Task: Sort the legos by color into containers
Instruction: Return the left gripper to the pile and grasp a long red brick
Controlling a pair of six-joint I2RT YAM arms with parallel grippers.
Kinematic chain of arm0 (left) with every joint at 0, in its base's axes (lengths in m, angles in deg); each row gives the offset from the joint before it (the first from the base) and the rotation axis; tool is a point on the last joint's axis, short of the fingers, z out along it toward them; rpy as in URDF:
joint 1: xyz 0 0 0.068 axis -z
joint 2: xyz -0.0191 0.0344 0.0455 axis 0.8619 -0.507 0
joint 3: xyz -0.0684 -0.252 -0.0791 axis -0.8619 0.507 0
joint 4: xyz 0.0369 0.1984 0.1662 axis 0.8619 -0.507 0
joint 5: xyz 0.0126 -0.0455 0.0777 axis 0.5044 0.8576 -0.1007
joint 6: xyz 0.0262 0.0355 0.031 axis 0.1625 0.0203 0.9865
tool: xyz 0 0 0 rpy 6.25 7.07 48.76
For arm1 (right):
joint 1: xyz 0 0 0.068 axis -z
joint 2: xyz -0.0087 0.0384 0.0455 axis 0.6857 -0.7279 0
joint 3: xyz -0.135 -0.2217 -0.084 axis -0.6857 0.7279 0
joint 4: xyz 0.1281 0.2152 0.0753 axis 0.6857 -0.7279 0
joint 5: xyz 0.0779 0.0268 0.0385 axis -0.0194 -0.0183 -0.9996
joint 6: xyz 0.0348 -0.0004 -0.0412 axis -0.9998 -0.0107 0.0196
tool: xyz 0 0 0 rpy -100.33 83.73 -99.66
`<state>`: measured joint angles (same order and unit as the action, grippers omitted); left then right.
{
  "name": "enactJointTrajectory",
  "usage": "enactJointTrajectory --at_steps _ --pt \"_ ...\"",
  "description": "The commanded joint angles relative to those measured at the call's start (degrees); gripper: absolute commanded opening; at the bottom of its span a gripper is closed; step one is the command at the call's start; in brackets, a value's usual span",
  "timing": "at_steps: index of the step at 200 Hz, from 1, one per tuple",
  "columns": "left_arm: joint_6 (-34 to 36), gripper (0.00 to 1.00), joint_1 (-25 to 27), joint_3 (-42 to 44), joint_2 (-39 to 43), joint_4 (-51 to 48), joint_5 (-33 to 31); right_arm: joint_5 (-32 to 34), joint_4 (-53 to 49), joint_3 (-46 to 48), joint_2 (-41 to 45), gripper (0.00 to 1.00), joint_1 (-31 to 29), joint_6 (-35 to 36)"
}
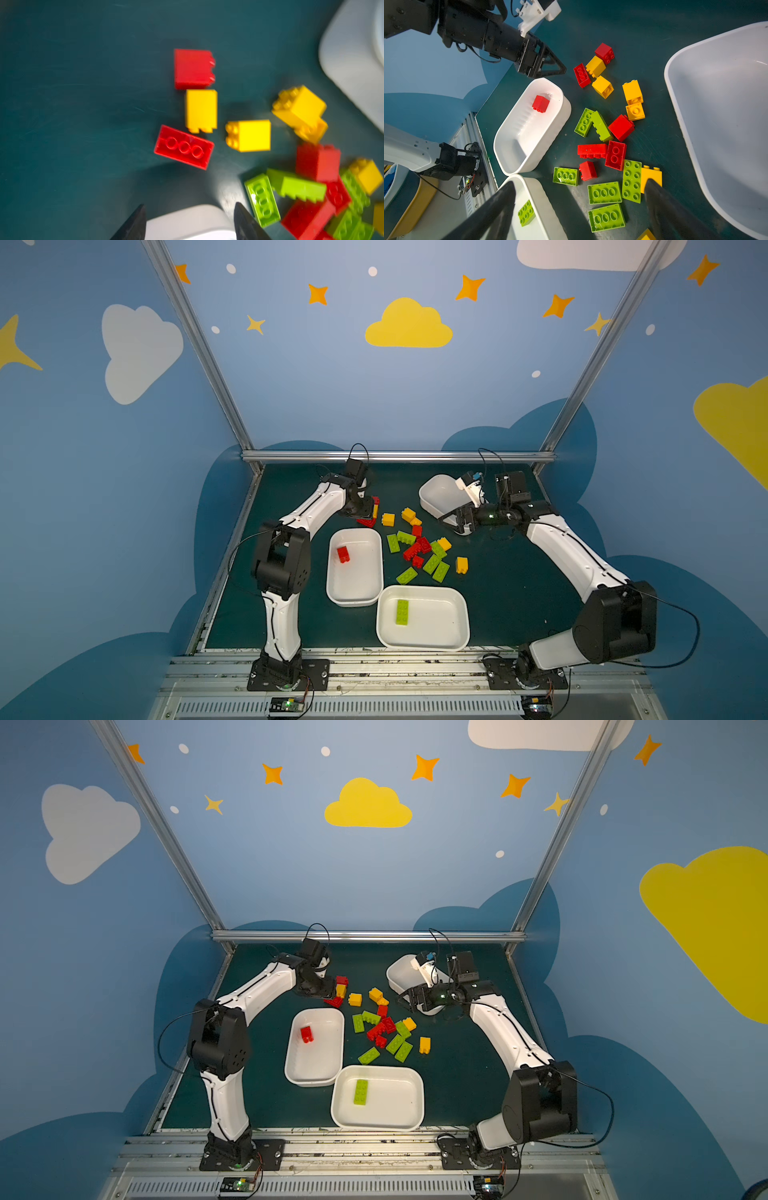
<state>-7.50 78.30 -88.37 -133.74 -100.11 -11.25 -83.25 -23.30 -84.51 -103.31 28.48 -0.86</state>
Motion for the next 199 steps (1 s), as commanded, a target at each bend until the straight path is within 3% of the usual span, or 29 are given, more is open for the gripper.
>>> enactJointTrajectory --at_steps 1,19,76,125,199 --pt "-16.39 0.65 -0.11 -5.12 -3.27 -3.55 -6.55 -0.30 0.05 -1.40 -0.99 0.95 -0.31 0.02" --pt "-24.60 0.66 0.15 -8.66 -6.11 -7.17 -8.60 -0.20 -0.50 -1.80 -1.46 0.95 -0.29 0.59" --pt "-38.62 0.66 0.84 -17.02 -13.67 -15.81 -12.31 -0.28 -1.48 -2.33 -2.94 0.95 -0.26 1.44" --pt "-37.38 0.65 0.80 -18.01 -16.81 -11.38 -9.07 -0.29 -2.49 -3.04 -3.49 0.95 -0.08 2.05" --pt "-38.57 0.60 1.15 -20.42 -20.44 -14.22 -8.38 1.20 -6.29 -4.52 -4.28 0.95 0.40 5.30"
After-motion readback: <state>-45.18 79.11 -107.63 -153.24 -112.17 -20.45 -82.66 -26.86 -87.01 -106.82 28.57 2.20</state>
